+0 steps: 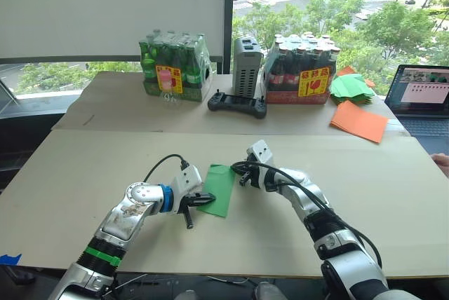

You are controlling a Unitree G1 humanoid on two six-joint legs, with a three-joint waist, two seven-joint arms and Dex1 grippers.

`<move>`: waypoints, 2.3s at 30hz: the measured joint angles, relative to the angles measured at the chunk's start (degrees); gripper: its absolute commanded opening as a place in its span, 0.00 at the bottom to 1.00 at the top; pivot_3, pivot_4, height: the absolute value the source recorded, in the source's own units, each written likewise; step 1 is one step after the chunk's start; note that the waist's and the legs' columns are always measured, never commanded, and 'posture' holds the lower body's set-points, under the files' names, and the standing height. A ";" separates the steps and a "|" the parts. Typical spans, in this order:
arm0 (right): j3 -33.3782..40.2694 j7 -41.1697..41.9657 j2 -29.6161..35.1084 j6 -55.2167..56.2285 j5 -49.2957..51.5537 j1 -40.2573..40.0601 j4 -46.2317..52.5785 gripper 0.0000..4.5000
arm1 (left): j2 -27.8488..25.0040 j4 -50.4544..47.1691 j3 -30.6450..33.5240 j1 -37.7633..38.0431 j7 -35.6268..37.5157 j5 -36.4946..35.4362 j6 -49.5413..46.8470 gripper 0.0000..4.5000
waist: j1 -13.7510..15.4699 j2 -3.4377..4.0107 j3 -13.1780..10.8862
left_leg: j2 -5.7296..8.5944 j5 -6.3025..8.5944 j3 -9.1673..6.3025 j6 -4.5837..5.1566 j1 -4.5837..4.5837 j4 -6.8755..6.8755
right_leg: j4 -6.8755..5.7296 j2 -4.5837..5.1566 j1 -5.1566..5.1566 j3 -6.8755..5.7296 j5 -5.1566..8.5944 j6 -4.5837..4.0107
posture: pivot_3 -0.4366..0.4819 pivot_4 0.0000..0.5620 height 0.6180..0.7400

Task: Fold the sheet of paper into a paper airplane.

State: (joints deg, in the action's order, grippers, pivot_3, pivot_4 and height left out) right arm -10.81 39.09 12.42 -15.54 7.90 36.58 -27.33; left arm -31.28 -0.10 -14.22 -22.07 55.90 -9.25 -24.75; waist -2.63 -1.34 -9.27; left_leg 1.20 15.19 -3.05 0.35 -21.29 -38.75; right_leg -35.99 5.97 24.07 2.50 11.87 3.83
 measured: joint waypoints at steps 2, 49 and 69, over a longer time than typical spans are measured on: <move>-0.35 0.66 0.05 -0.41 0.02 -2.73 4.01 0.01 | 0.00 -0.06 0.06 -0.02 -0.12 0.00 -0.24 0.00 | 0.00 0.00 0.00 | 0.00 0.00 -0.01 0.00 0.00 0.00 | 0.00 0.00 0.00 0.00 0.00 0.00 | 0.48 0.27 1.00; 2.48 -1.47 9.72 -25.27 13.35 -27.01 56.99 0.01 | -2.72 -5.04 13.36 2.76 -2.28 -11.25 -12.23 0.00 | 0.52 -0.03 -0.03 | -0.05 0.00 -0.01 0.00 -0.24 -0.03 | 0.13 -0.05 0.13 -0.07 0.02 -0.01 | 0.48 0.27 1.00; 2.30 -5.91 7.59 -23.01 10.26 -15.19 48.48 0.01 | 6.69 2.34 0.88 -6.91 0.19 -7.01 -3.71 0.00 | 0.38 -0.05 -0.03 | -0.05 0.00 0.00 0.00 -0.30 -0.05 | 0.12 -0.06 0.17 -0.08 0.01 -0.02 | 0.48 0.27 1.00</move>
State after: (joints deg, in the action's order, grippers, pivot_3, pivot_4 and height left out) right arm -8.51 33.18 20.01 -38.55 18.16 21.38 21.15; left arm -24.59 2.25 -13.34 -28.98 56.09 -16.26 -28.46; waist -2.25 -1.38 -9.31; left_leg 1.15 15.19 -3.05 0.35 -21.59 -38.80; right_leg -35.86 5.92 24.24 2.43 11.88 3.81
